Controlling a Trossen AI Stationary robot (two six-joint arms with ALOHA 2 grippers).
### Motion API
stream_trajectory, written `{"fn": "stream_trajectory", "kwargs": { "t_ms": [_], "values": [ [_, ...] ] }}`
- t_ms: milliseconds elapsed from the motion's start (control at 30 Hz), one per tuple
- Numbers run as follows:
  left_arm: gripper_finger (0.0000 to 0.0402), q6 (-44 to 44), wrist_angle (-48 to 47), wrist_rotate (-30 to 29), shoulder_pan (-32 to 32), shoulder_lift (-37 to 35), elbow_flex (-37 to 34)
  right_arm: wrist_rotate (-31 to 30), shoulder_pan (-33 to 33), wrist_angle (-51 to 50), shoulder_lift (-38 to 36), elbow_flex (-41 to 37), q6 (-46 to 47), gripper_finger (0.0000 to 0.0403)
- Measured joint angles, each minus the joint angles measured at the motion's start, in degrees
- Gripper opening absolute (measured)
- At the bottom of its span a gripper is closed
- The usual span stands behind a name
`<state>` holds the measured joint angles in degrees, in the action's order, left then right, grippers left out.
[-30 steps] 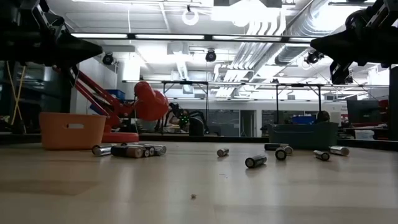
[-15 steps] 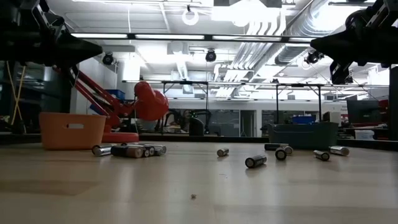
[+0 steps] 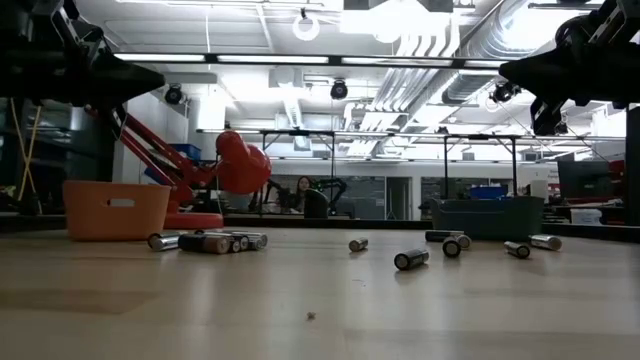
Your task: Sort batteries
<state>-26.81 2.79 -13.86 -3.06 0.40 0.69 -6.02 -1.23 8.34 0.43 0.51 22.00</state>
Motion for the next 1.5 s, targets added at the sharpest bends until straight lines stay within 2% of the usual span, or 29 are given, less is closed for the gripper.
{"fn": "stream_trajectory", "kwargs": {
  "t_ms": [867,1000,1067,1167,1300,1400,1500],
  "values": [
    [0.0000,-0.1,0.1,0.0,0.0,0.0,0.0,0.0,0.0,0.0,0.0,0.0,0.0,0.0000],
    [0.0000,-0.6,2.2,-1.5,0.0,0.0,0.0,0.0,0.0,0.0,0.0,0.0,0.0,0.0000],
    [0.0000,-2.9,5.0,-3.8,0.0,0.0,0.0,0.0,0.0,0.0,0.0,0.0,0.0,0.0000],
    [0.0000,-11.0,10.7,-6.8,0.0,0.5,0.0,0.0,0.0,0.0,0.0,0.0,0.0,0.0000],
    [0.0000,-15.4,25.4,-6.8,-0.2,4.9,0.0,0.0,0.0,0.0,0.0,0.0,0.0,0.0000],
    [0.0000,-14.1,35.3,-6.7,-1.0,11.2,2.6,0.0,0.0,0.0,0.0,0.0,0.0,0.0000],
    [0.0000,-7.9,35.6,-5.6,-2.6,17.8,10.9,0.0,0.0,0.0,0.0,0.0,0.0,0.0000]
  ]
}}
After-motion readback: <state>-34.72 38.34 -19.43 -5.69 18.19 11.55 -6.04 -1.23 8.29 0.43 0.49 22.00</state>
